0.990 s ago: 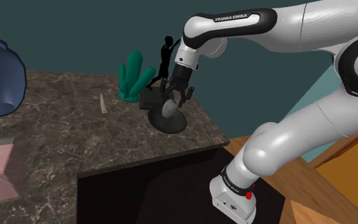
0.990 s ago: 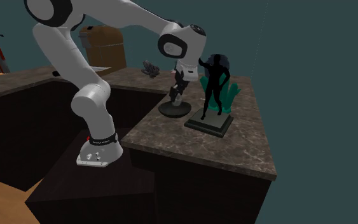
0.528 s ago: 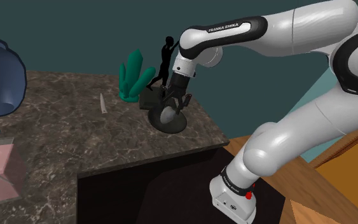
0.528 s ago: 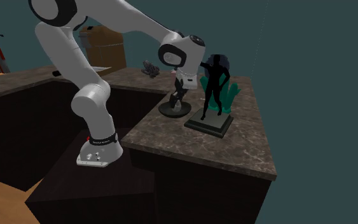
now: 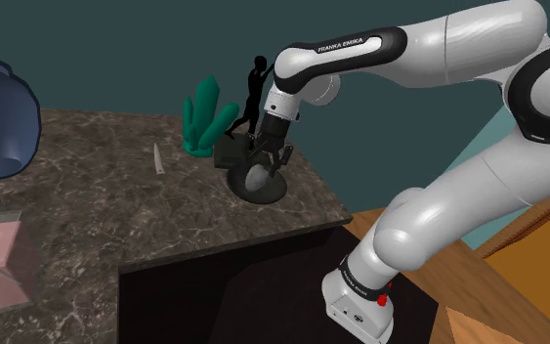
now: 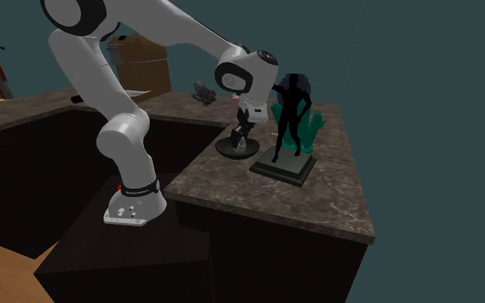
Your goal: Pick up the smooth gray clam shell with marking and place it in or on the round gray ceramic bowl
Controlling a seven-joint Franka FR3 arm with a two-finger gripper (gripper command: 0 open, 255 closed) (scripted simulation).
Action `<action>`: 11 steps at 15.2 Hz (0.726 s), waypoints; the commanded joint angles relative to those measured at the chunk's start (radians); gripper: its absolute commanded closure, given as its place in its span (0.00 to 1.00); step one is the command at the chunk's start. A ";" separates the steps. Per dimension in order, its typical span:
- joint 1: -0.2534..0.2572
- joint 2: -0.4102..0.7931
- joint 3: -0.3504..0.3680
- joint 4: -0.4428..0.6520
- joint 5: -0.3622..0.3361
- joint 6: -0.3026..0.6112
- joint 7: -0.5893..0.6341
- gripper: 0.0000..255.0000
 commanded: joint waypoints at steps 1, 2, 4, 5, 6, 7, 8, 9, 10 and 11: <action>0.001 0.003 0.001 -0.003 0.001 0.000 -0.001 0.00; 0.001 0.004 0.001 -0.003 0.001 0.000 -0.001 0.00; 0.001 0.004 0.001 -0.002 0.001 0.000 -0.001 0.00; 0.001 0.004 0.001 -0.002 0.001 0.000 -0.001 0.00; 0.002 0.001 0.002 -0.004 0.001 0.000 0.001 0.00; -0.004 -0.005 -0.005 0.023 -0.009 -0.035 0.004 0.00; -0.010 -0.010 -0.011 0.051 -0.018 -0.069 0.007 0.00; -0.015 -0.013 -0.018 0.080 -0.026 -0.102 0.010 0.00; -0.018 -0.015 -0.023 0.104 -0.032 -0.128 0.012 0.00; -0.018 -0.015 -0.023 0.104 -0.032 -0.128 0.012 0.00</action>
